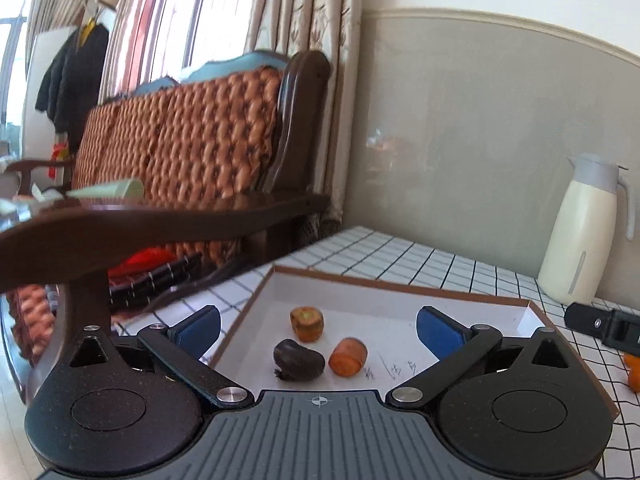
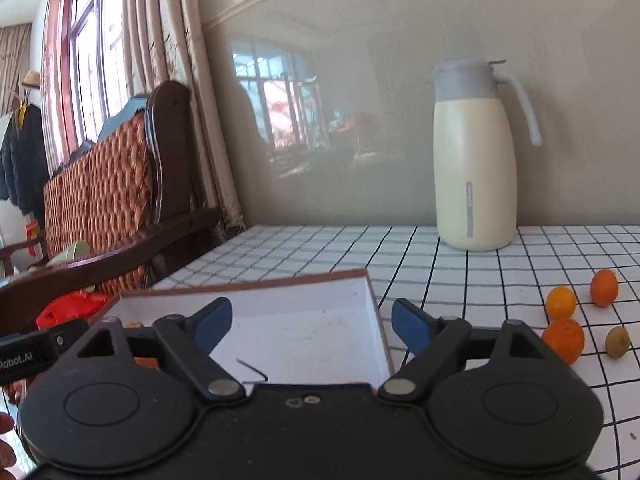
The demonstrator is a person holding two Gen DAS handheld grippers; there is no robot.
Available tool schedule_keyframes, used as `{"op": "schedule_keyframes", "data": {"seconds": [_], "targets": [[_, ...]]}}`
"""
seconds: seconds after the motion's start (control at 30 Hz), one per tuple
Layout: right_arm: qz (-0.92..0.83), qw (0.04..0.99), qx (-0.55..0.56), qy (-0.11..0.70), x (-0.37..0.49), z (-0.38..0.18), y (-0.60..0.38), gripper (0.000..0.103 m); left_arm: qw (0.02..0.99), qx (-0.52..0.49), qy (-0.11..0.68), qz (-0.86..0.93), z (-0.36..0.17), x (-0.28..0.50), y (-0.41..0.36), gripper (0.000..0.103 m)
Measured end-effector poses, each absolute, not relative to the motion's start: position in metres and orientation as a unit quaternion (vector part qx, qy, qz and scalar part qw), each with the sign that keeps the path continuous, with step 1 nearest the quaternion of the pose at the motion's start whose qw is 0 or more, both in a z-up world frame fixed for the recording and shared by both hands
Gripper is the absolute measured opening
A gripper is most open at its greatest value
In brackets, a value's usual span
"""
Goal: Organize fruits
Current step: 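Withdraw both open tools from the box toward the remaining fruits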
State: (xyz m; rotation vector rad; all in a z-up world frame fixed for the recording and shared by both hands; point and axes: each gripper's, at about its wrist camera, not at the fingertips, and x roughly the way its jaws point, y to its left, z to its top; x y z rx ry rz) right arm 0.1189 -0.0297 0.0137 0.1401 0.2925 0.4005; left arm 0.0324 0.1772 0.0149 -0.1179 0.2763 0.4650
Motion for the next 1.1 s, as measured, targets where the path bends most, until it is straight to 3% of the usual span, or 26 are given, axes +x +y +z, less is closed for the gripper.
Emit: {"op": "schedule_keyframes", "data": {"seconds": [0.1, 1.1], "targets": [[0.193, 0.97, 0.091, 0.113, 0.112, 0.02, -0.042, 0.097, 0.963, -0.038, 0.121, 0.236, 0.02, 0.03, 0.171, 0.103], [0.216, 0.966, 0.081, 0.116, 0.094, 0.015, -0.07, 0.097, 0.974, -0.001, 0.149, 0.171, 0.017, 0.036, 0.123, 0.103]]}}
